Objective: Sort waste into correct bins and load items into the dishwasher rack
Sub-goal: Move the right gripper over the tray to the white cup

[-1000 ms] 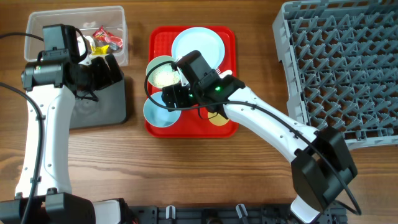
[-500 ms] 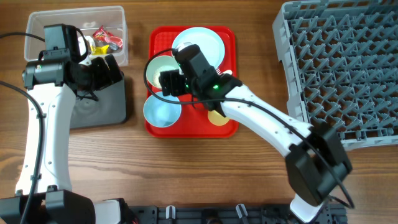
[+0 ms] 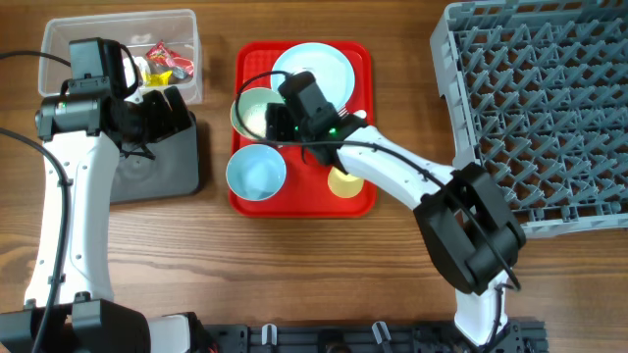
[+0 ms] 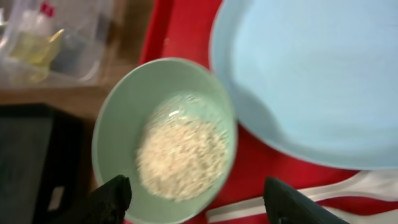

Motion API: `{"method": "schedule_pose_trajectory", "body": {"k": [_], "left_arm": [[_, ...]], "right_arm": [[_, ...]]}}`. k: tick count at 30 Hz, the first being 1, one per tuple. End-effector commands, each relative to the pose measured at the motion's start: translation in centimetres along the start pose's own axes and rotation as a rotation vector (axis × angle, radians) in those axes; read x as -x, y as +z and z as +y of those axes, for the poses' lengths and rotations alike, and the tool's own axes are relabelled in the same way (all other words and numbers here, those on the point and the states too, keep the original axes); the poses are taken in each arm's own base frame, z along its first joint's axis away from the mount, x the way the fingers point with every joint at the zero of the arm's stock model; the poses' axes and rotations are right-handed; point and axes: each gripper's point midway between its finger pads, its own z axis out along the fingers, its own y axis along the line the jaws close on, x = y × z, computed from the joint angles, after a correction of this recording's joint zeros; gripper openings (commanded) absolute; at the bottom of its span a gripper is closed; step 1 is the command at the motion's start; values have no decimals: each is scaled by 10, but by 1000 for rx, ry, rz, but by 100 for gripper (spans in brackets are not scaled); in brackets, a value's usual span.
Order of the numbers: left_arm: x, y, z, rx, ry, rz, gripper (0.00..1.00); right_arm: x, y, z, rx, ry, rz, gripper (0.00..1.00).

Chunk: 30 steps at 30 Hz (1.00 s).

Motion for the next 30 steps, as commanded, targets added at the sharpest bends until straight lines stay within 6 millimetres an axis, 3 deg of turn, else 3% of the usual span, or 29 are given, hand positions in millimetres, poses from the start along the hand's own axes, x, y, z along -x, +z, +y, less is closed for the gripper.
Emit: {"method": "schedule_pose_trajectory", "body": {"k": [1, 7, 14, 21, 25, 30], "left_arm": [[-3, 5, 1, 18, -7, 14, 100], [-4, 7, -17, -5, 42, -2, 100], [-2, 8, -42, -44, 98, -35, 100], [-2, 13, -41, -35, 99, -25, 100], [-3, 17, -38, -15, 99, -16, 100], [-4, 25, -37, -6, 98, 4, 100]], "right_arm": [[13, 6, -16, -34, 54, -29, 73], [44, -12, -21, 51, 102, -54, 73], [76, -51, -19, 110, 66, -104, 74], [65, -57, -33, 33, 24, -62, 74], [51, -62, -59, -112, 27, 6, 78], [50, -80, -86, -291, -51, 46, 80]]}}
